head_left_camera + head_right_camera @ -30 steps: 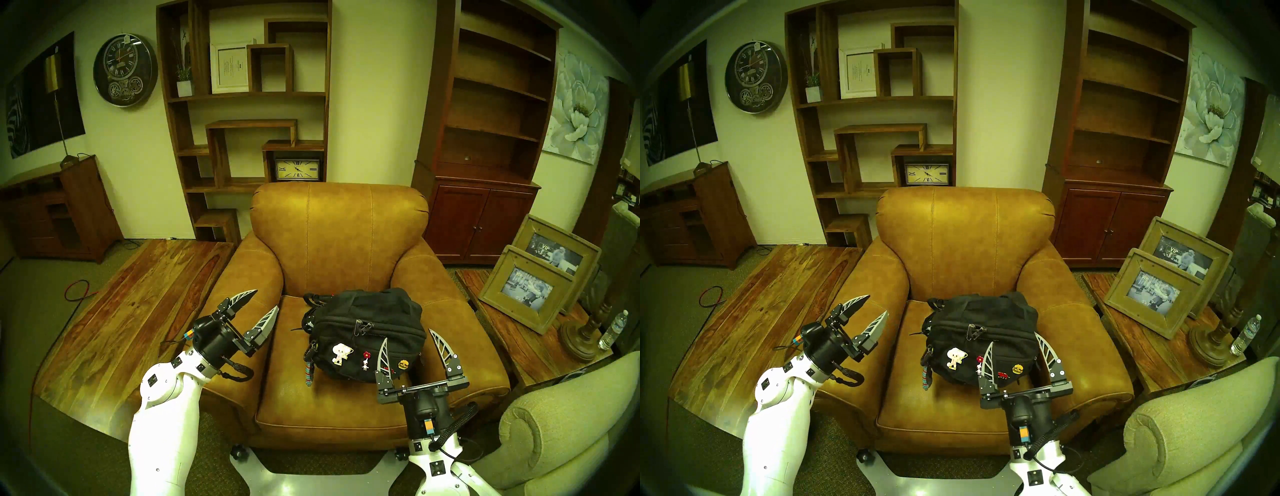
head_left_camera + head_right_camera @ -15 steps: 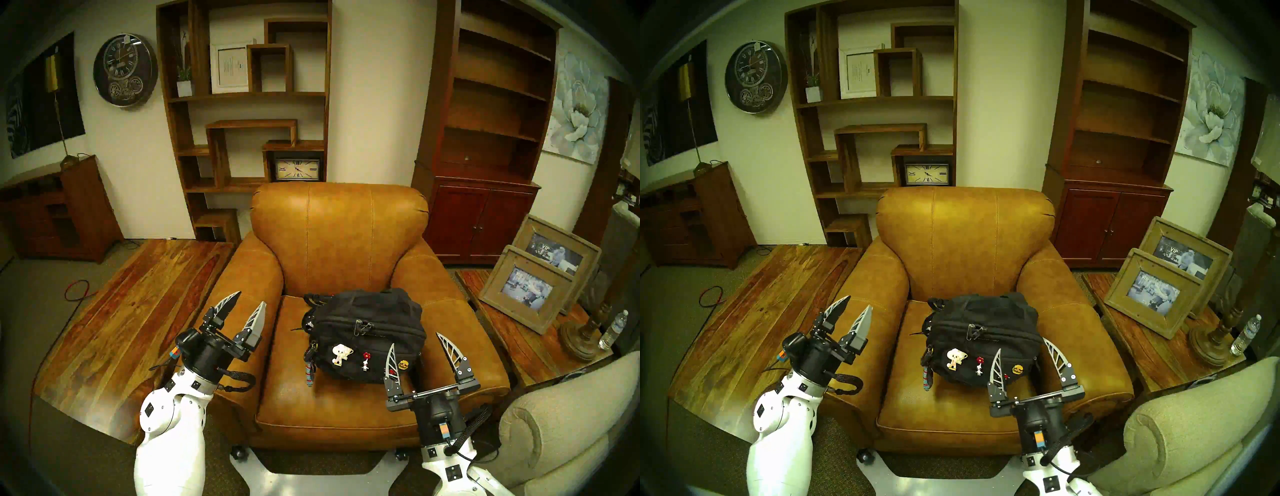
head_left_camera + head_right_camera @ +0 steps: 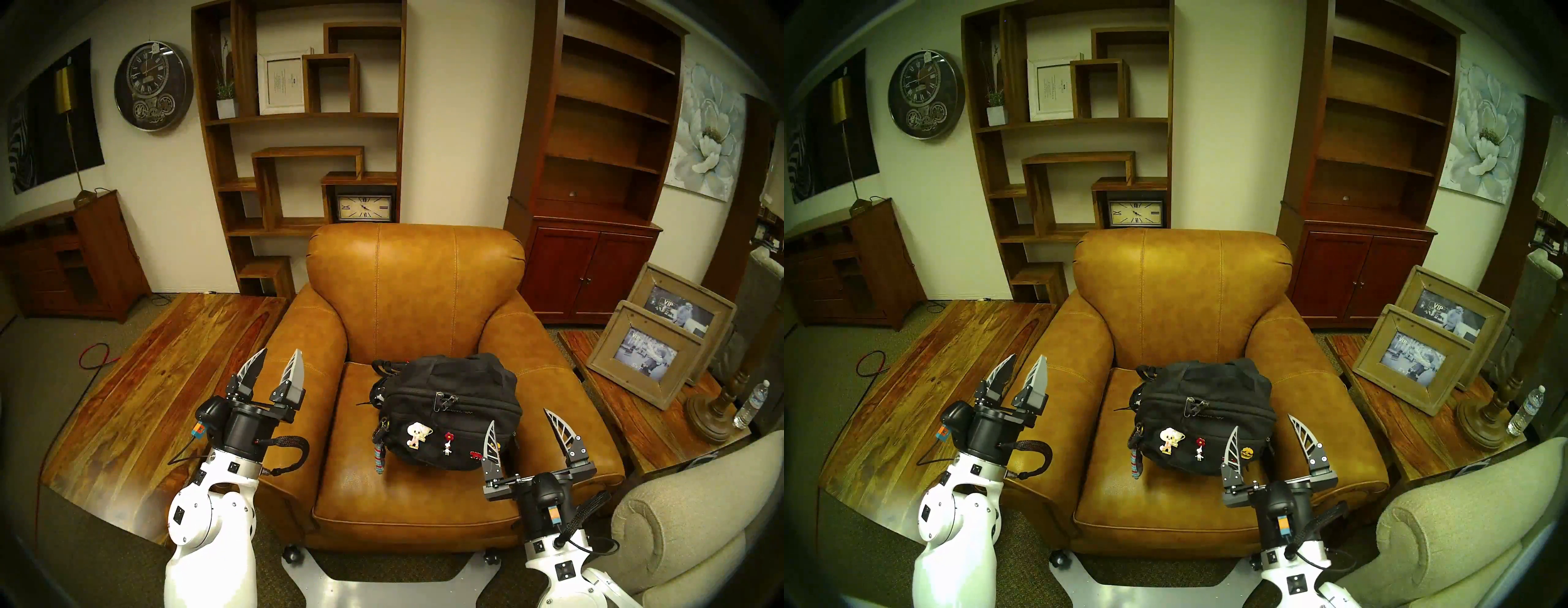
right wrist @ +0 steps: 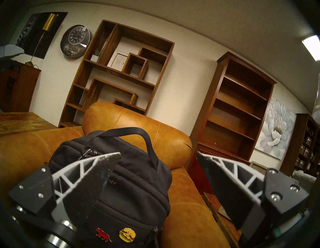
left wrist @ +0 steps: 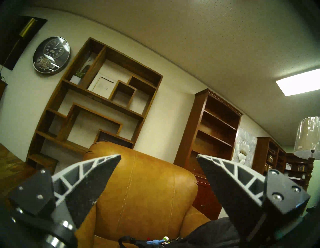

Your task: Close a bag with a zipper

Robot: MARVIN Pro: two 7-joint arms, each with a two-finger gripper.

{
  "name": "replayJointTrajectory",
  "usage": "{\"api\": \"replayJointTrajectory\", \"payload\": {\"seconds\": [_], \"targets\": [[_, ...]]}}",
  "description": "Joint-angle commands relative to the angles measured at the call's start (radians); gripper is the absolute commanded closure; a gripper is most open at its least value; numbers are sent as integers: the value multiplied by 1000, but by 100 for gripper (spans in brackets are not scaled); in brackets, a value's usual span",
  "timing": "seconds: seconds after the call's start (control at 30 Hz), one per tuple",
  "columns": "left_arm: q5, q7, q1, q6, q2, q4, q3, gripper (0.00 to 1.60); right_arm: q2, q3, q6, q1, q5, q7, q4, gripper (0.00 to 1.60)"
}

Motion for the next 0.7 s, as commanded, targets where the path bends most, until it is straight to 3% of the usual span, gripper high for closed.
{"api": "replayJointTrajectory", "payload": {"seconds": [0.0,0.17,0.2,0.37,0.67], "targets": [[79,126,70,59,-21,-118,18,0,-34,6,37,26,48,2,-20,0],[150,238,105,143,-23,-186,43,0,-39,11,62,37,66,13,-21,0],[159,249,106,155,-22,-190,46,0,-33,11,63,39,37,7,-18,0],[207,362,129,238,-17,-252,79,0,-38,10,79,43,37,9,-20,0],[238,522,140,323,3,-304,135,0,-44,7,92,45,25,5,-21,0]]}}
